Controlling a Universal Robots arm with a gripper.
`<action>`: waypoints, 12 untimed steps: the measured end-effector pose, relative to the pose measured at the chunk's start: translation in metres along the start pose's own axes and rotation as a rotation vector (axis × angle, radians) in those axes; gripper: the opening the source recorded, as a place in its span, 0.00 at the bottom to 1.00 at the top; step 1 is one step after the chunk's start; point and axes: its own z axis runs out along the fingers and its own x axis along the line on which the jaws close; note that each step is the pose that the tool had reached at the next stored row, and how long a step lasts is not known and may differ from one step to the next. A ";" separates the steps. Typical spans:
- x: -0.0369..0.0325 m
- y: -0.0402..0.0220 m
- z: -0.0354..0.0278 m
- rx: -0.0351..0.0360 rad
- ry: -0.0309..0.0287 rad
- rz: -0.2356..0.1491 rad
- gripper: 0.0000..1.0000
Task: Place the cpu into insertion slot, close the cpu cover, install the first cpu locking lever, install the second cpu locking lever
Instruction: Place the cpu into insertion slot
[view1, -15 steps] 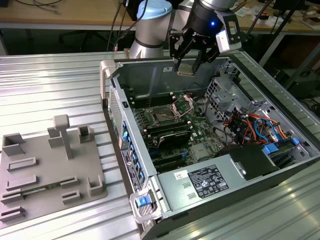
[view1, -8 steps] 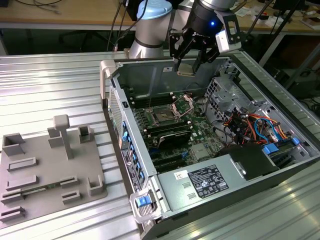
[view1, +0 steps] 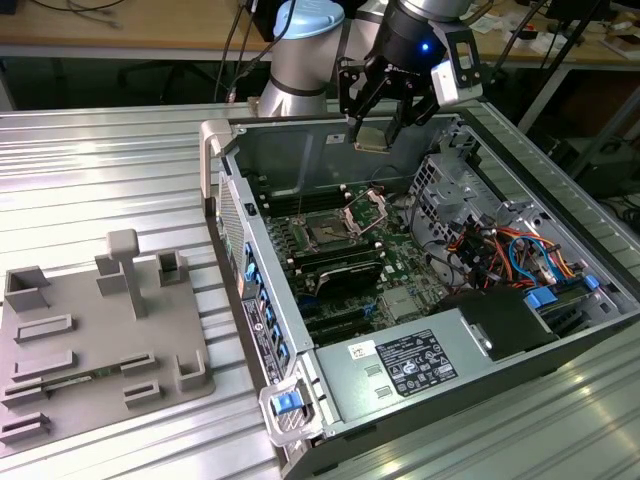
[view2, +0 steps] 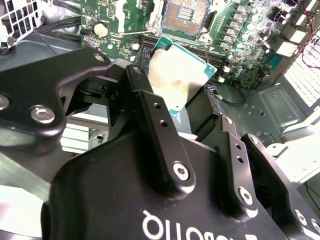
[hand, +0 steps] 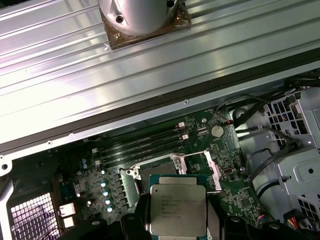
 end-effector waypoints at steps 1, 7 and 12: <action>0.0000 0.0000 0.0000 0.0000 -0.0001 0.000 0.55; 0.0000 0.0000 0.0000 -0.0002 -0.0011 0.012 0.55; 0.0000 0.0000 0.0000 -0.0005 -0.0023 0.025 0.55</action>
